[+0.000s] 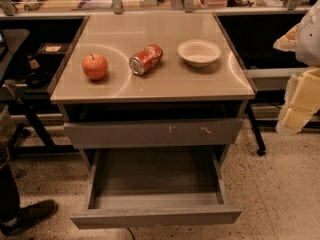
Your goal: Close middle drawer
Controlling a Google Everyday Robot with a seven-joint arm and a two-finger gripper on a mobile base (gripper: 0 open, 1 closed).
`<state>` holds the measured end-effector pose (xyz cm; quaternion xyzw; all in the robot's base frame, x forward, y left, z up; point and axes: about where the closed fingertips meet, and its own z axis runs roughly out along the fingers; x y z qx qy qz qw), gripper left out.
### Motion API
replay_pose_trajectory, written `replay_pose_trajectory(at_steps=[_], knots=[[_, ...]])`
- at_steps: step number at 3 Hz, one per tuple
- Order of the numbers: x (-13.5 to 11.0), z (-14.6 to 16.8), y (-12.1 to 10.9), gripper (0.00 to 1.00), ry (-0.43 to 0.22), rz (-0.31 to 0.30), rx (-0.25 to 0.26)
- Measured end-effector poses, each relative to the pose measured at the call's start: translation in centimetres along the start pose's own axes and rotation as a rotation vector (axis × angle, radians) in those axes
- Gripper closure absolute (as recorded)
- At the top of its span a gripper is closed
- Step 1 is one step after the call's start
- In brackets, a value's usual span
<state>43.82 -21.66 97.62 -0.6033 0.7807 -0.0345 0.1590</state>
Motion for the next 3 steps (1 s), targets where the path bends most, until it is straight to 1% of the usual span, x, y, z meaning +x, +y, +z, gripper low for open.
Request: replay_pose_trajectory(at_steps=[1, 2, 3], knots=[[0.0, 0.0, 0.0, 0.0, 0.0, 0.0, 0.0], [0.0, 0.0, 0.0, 0.18, 0.0, 0.0, 0.0], [0.0, 0.0, 0.0, 0.41, 0.0, 0.0, 0.0]])
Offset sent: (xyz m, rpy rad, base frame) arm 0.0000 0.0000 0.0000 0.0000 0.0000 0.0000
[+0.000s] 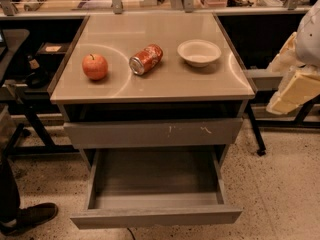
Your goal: Close middle drawer
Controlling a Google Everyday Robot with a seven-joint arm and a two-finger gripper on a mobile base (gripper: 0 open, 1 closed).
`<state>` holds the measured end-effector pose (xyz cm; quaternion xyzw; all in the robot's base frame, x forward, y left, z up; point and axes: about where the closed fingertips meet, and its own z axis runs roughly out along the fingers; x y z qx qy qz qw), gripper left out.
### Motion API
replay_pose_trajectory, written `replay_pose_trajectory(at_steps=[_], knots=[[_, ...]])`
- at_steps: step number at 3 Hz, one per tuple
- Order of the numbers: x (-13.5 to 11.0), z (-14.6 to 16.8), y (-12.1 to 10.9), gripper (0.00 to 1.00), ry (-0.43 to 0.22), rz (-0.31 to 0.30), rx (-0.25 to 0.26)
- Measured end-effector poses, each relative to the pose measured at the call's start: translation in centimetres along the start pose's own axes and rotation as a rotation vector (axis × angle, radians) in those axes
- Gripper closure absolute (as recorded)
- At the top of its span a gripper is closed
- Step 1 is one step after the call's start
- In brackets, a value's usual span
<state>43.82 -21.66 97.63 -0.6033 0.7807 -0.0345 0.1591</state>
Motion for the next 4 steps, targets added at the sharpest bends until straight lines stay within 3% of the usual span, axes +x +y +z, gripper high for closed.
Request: replay_pose_trajectory(at_steps=[2, 3, 4], knots=[[0.0, 0.0, 0.0, 0.88, 0.0, 0.0, 0.0], [0.0, 0.0, 0.0, 1.0, 0.0, 0.0, 0.0], [1.4, 0.8, 1.8, 1.0, 0.018, 0.026, -0.022]])
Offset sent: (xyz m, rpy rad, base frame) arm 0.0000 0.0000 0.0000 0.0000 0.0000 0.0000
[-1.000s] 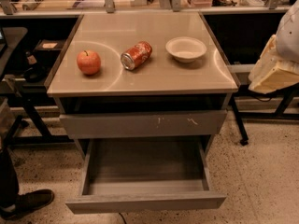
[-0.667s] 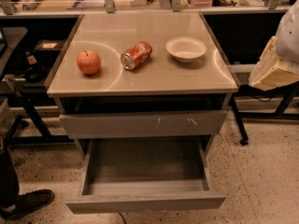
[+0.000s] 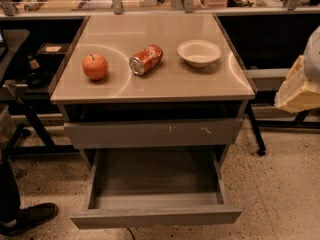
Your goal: Close middle drawer
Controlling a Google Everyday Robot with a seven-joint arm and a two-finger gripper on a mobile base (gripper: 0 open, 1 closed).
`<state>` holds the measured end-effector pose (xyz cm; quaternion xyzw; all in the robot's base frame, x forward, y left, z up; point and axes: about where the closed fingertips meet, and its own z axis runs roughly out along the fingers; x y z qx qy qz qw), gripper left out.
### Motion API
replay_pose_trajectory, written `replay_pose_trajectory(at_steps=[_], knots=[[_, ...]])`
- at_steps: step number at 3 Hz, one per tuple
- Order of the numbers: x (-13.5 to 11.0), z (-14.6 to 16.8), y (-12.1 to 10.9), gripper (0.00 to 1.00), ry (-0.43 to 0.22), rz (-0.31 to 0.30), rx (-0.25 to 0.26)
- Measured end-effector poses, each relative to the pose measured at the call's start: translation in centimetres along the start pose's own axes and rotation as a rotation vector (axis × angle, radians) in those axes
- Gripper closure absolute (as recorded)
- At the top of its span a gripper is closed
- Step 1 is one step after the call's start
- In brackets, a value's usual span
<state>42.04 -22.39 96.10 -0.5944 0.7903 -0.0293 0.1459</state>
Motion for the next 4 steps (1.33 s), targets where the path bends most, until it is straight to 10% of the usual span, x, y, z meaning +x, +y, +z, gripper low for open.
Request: replay_pose_trajectory(at_steps=[3, 4], knots=[[6.6, 11.6, 11.2, 1.0, 0.132, 0.116, -0.251], [6.6, 11.6, 11.2, 1.0, 0.132, 0.116, -0.251]])
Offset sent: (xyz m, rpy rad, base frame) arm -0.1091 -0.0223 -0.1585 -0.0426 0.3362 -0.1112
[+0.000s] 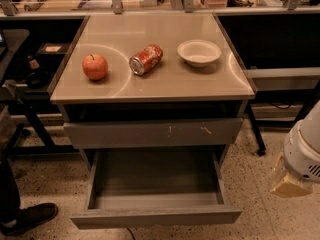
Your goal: Close middle drawer
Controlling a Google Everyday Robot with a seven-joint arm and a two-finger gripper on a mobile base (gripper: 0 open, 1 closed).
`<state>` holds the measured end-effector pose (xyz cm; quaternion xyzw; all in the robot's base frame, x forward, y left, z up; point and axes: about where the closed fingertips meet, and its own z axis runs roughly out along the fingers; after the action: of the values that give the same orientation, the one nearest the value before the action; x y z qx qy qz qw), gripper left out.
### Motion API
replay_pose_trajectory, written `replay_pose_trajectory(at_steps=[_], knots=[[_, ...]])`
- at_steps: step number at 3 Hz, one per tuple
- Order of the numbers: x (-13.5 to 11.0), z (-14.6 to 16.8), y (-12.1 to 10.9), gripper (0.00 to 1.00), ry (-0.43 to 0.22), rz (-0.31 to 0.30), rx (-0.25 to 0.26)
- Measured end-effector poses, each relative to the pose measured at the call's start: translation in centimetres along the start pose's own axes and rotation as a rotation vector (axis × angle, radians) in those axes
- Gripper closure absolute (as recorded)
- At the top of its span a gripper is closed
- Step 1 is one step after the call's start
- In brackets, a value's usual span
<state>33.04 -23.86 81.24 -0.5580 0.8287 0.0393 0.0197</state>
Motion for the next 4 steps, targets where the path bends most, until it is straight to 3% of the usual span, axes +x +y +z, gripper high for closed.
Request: replay_pose_trajectory(at_steps=[1, 2, 4], knots=[[0.6, 2.8, 1.0, 1.0, -0.007, 0.042, -0.035], [1.5, 8.2, 2.2, 1.0, -0.023, 0.106, -0.093], [1.0, 15.2, 2.7, 1.0, -0.083, 0.185, -0.193]])
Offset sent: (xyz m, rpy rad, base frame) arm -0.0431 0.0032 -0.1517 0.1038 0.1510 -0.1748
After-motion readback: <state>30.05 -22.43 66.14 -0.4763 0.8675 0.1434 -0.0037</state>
